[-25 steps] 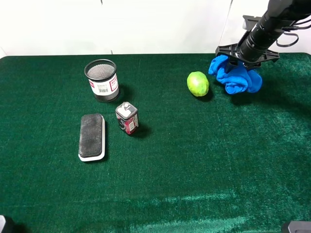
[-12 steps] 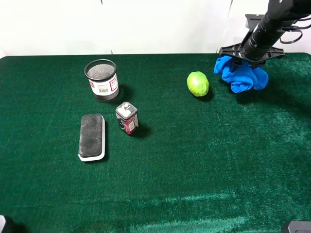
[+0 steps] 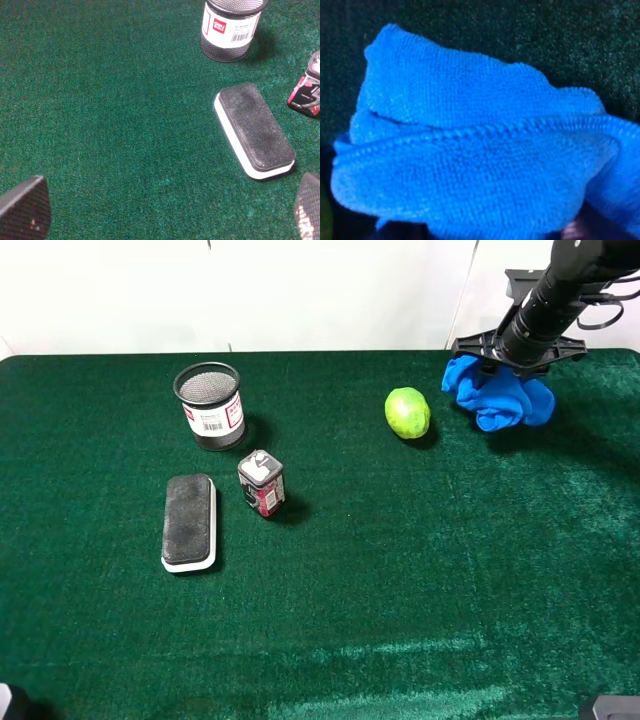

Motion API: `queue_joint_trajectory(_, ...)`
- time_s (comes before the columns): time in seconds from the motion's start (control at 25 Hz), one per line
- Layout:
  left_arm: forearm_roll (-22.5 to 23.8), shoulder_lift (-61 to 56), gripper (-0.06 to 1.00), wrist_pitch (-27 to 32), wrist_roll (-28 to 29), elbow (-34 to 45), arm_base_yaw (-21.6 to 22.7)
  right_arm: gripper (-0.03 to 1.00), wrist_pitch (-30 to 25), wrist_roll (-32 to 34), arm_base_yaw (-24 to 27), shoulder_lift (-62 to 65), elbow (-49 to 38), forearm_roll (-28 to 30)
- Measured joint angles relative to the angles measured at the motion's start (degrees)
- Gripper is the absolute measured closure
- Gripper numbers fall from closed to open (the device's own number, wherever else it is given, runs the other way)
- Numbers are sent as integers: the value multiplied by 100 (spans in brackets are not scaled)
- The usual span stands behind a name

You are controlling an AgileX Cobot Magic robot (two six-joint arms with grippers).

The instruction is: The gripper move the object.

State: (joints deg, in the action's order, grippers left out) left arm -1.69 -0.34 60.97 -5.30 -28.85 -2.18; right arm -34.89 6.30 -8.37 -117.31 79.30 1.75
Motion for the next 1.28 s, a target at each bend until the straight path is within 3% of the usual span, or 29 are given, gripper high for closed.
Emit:
queue_joint_trajectory(0.08, 0, 0, -5, 0, 0, 0, 0, 38, 0, 66, 0, 0, 0, 0)
queue_joint_trajectory(0.24, 0, 0, -5, 0, 0, 0, 0, 29, 0, 90, 0, 0, 0, 0)
queue_joint_trajectory(0.68, 0, 0, -5, 0, 0, 0, 0, 27, -191, 108, 0, 93, 0, -65)
queue_joint_trajectory(1.28, 0, 0, -5, 0, 0, 0, 0, 27, -2025, 90, 0, 1385, 15, -459)
